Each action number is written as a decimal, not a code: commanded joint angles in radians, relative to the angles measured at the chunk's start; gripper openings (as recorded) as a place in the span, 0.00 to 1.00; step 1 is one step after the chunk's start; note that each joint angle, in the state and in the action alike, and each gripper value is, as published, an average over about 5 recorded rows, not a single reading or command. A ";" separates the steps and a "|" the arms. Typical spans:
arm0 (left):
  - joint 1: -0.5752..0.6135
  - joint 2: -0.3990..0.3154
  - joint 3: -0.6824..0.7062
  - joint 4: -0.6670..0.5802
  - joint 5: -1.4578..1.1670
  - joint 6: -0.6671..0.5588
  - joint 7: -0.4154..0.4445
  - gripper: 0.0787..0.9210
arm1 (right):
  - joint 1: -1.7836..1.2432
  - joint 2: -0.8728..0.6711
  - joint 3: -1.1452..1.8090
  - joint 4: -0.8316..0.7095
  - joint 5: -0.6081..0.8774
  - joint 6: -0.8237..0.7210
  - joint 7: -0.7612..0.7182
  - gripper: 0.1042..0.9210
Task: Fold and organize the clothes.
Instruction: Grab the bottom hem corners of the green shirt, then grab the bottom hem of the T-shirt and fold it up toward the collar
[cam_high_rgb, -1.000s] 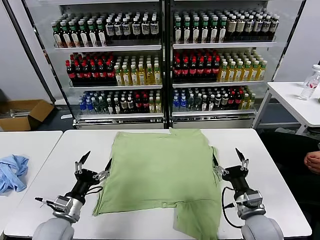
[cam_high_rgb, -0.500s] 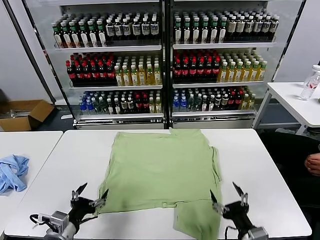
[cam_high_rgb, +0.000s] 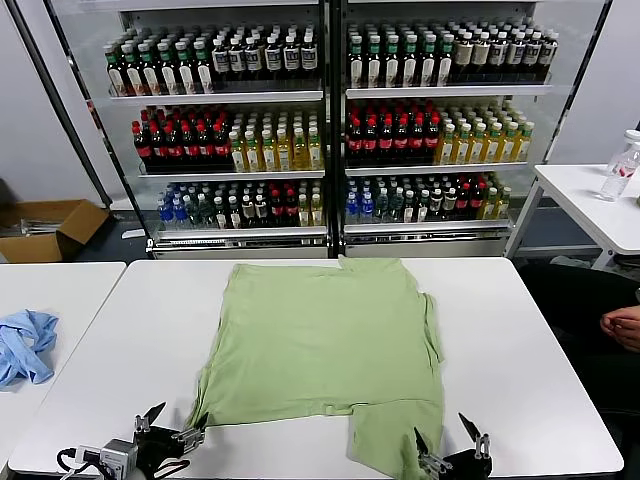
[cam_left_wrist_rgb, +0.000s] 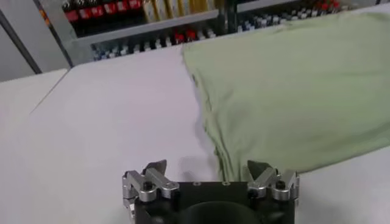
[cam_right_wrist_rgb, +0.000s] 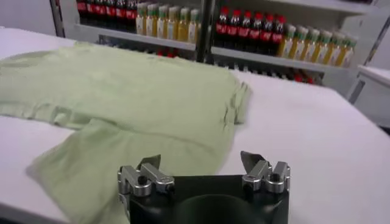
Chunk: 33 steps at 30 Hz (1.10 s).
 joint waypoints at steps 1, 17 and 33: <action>0.019 -0.005 0.006 0.009 -0.016 0.042 -0.019 0.87 | -0.018 0.013 -0.057 -0.019 -0.001 -0.015 0.018 0.85; -0.043 -0.019 0.059 0.005 -0.032 0.042 0.001 0.35 | 0.043 0.000 -0.040 -0.034 0.109 -0.022 0.011 0.30; 0.078 0.032 0.003 -0.106 -0.061 0.022 0.009 0.01 | -0.038 -0.114 0.159 0.160 0.336 -0.066 -0.063 0.00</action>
